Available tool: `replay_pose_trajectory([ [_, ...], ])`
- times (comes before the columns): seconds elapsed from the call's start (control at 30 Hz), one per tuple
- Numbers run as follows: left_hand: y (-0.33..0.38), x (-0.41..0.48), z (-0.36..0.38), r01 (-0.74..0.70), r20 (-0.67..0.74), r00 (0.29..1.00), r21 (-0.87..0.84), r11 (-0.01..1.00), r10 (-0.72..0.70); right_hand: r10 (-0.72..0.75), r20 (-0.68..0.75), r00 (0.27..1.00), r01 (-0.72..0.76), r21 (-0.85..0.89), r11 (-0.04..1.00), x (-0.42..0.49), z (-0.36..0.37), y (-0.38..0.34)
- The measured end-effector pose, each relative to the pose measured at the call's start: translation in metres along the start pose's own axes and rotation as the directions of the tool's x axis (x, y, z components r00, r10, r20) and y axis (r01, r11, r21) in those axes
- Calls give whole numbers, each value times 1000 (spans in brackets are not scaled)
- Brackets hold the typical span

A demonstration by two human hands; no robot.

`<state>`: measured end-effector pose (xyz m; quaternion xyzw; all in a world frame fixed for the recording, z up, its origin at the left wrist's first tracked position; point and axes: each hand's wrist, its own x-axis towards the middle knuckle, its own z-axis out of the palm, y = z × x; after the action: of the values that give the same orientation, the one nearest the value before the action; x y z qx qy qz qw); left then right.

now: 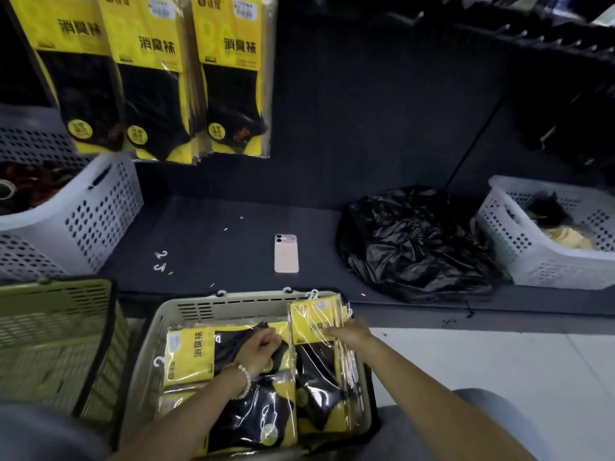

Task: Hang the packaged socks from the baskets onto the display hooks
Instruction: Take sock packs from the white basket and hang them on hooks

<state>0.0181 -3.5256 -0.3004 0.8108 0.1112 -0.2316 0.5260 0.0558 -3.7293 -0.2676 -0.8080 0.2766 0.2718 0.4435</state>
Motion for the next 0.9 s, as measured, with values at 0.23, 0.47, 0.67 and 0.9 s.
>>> replay_pose_trajectory([
  [0.23, -2, -1, 2, -2, 12, 1000, 37, 999, 1, -34, 106, 994, 19, 147, 989, 3, 3, 8],
  [0.47, 10, 0, -1, 30, 37, 999, -56, 998, -28, -175, -243, 954, 240, 271, 932, 1, 1, -10],
  [0.67, 53, -3, -41, -118, 35, 992, -75, 990, 121, -506, -233, 830, 556, 416, 720, -32, -13, -63],
  [0.9, 121, -30, -130, -285, 1, 953, -343, 895, 304, -713, -54, 699, 626, 527, 575, -80, -2, -141],
])
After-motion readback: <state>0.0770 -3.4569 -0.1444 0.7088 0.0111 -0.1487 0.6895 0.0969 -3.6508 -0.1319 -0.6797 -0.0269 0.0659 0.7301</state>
